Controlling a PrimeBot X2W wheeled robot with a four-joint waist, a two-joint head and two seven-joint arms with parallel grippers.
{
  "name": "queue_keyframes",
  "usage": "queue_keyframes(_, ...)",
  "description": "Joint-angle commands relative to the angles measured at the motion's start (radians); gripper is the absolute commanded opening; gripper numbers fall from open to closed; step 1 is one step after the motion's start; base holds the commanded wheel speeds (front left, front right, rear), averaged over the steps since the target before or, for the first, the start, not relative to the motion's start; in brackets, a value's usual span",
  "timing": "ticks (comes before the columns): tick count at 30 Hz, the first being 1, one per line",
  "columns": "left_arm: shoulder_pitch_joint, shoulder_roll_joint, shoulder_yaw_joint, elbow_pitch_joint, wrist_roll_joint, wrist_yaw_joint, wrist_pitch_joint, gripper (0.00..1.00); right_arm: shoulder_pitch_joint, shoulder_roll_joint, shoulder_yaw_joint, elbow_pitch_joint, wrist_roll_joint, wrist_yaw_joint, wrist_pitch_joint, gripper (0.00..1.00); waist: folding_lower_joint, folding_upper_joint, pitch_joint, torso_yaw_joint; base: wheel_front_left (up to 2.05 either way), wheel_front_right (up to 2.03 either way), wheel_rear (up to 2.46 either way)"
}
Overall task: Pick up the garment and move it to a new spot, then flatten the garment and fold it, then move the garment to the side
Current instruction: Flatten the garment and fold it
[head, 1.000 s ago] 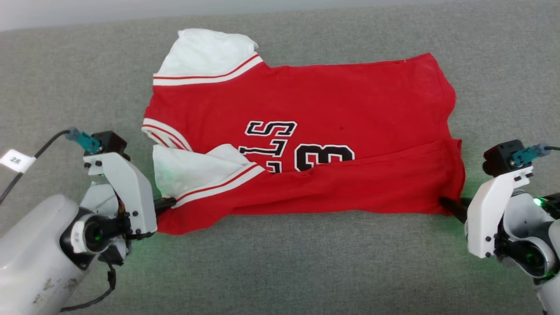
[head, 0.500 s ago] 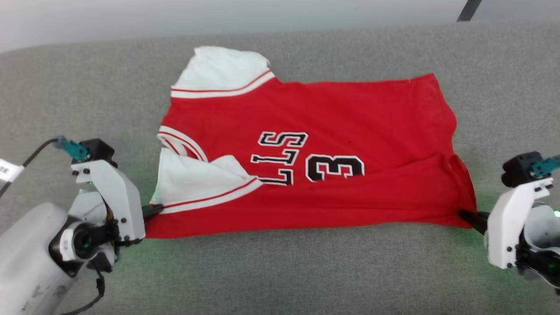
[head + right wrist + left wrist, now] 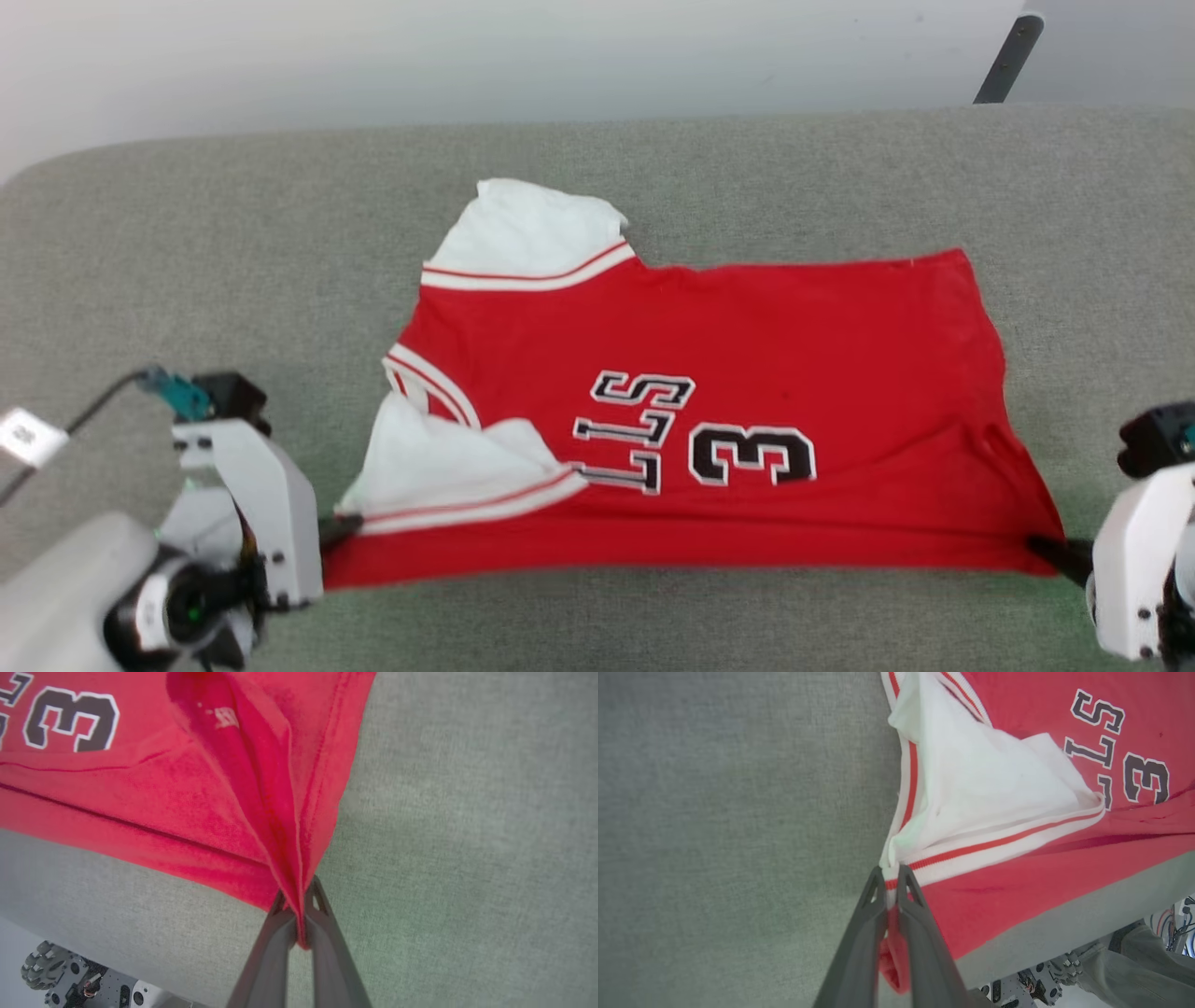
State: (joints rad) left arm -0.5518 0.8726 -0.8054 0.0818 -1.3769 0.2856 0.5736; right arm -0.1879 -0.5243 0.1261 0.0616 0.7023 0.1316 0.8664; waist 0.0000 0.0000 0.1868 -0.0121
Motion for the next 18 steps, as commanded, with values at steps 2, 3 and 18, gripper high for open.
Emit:
queue_keyframes(2, 0.047, 0.028, -0.009, -0.046, -0.001, 0.035, -0.002, 0.0, 0.054, 0.001, -0.034, -0.033, -0.017, -0.002, 0.023, 0.0, 0.0, 0.0, -0.001, 0.002, 0.0, 0.0, 0.0)
queue_keyframes(3, 0.058, 0.03, -0.011, -0.064, -0.003, 0.042, -0.008, 0.0, 0.068, 0.007, -0.042, -0.044, -0.017, -0.002, 0.03, 0.0, 0.0, 0.0, 0.0, 0.002, 0.0, 0.0, 0.0)
queue_keyframes(18, 0.097, 0.004, -0.041, -0.095, 0.02, 0.048, -0.032, 1.0, 0.11, 0.042, -0.033, -0.126, -0.066, -0.002, 0.027, 1.0, 0.0, 0.0, 0.021, -0.006, 0.0, 0.0, 0.0)
